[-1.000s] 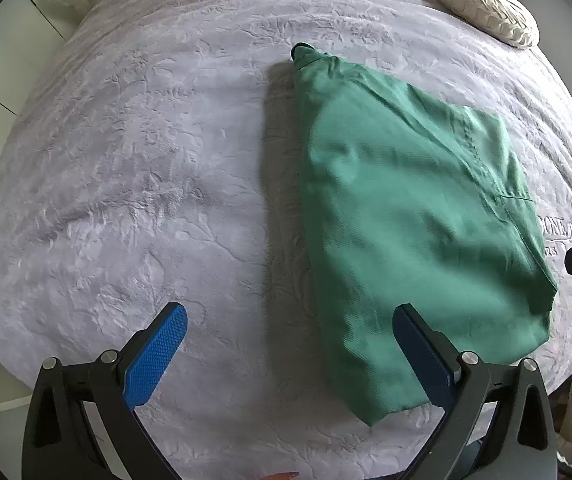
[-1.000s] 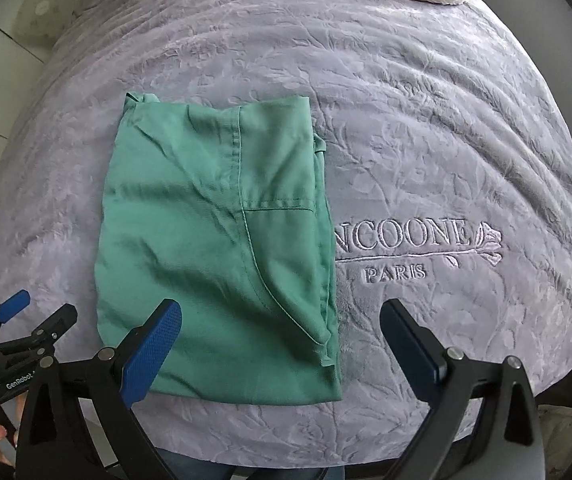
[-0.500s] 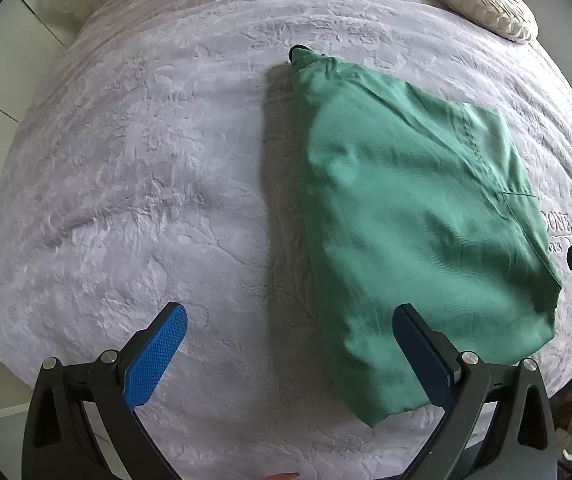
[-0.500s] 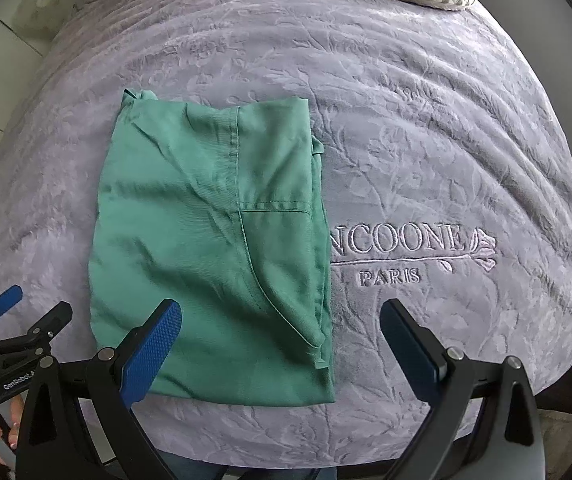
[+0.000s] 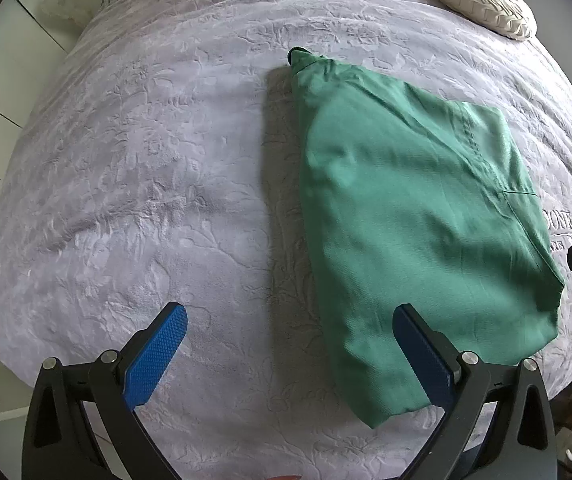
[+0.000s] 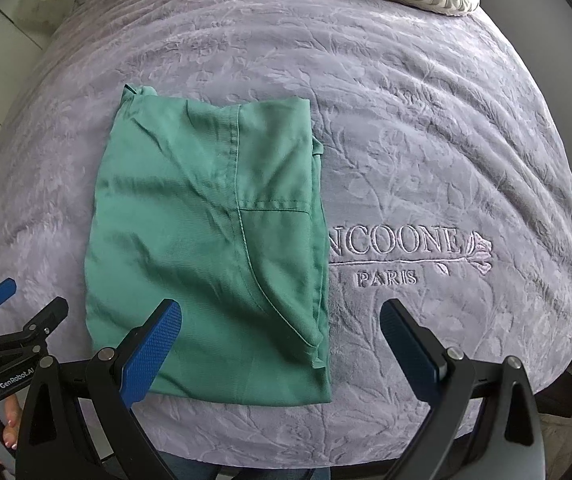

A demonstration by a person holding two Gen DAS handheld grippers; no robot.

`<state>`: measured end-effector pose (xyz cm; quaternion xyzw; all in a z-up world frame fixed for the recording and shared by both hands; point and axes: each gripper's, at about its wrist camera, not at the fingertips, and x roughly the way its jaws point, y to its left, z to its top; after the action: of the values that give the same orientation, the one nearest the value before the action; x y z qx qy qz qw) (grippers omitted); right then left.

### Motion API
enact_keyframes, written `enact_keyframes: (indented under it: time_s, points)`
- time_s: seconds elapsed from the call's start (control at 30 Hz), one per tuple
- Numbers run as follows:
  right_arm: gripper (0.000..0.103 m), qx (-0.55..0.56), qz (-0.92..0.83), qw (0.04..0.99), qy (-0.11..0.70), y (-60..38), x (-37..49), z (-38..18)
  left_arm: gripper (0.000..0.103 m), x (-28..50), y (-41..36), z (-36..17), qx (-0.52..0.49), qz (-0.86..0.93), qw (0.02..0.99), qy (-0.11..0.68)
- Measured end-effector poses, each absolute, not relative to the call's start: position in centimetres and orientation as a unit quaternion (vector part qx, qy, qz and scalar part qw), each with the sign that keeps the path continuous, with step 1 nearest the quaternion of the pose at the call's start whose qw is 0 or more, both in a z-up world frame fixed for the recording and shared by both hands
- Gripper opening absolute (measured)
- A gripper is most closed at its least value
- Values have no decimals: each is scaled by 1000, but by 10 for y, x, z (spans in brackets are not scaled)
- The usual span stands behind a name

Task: Fold large clothes

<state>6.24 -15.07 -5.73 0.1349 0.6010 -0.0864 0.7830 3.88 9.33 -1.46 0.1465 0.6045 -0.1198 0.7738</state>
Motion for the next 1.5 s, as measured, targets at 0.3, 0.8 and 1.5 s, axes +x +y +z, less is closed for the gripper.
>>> enact_keyframes:
  time_s: [0.3,0.8,1.5]
  points:
    - [100,132,-86,782,603,-150,65,-57,103,40,94,-14,148,-121,773,605]
    - [100,130,-82,783,603,-152,67,-57,103,40,91,-13,147,-121,773,605]
    - [100,127,-80,783,604,-150,67,-58,103,42,92,-15,151,-118,772,605]
